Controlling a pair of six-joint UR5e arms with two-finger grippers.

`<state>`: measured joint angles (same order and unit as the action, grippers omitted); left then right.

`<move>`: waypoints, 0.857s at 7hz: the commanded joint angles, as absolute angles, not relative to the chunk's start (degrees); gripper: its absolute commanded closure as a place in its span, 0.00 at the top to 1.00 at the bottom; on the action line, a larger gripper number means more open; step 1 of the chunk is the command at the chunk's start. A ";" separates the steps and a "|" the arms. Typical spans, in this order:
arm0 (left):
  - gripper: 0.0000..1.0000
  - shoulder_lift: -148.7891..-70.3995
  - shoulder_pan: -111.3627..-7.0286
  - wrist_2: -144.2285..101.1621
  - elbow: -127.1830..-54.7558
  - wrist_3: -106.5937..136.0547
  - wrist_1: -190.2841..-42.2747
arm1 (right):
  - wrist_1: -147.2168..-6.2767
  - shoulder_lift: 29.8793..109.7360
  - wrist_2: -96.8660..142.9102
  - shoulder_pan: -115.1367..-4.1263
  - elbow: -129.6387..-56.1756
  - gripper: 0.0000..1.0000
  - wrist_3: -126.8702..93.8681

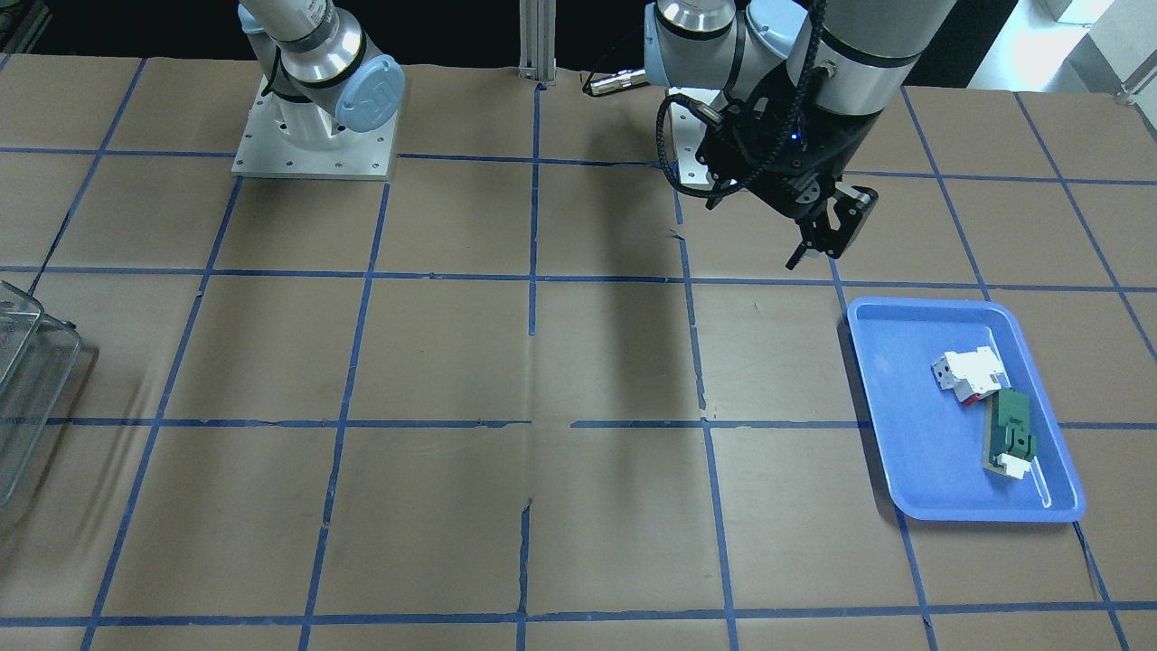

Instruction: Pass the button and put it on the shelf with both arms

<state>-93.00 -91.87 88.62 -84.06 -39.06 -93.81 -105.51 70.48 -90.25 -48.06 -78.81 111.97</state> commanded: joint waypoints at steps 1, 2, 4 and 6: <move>1.00 -93.69 -90.44 89.74 -83.15 -28.97 -91.69 | -103.98 70.31 -89.91 -47.55 -79.36 0.95 111.62; 1.00 -94.04 -90.53 89.74 -83.23 -20.74 -91.15 | -103.54 70.75 -89.74 -47.55 -79.28 1.00 111.53; 1.00 -94.30 -90.96 89.21 -83.24 7.51 -89.23 | -97.07 75.46 -89.74 -48.77 -79.36 1.00 101.41; 1.00 -93.26 -91.32 89.12 -84.90 8.70 -86.31 | -87.67 81.71 -89.74 -60.92 -80.50 1.00 77.38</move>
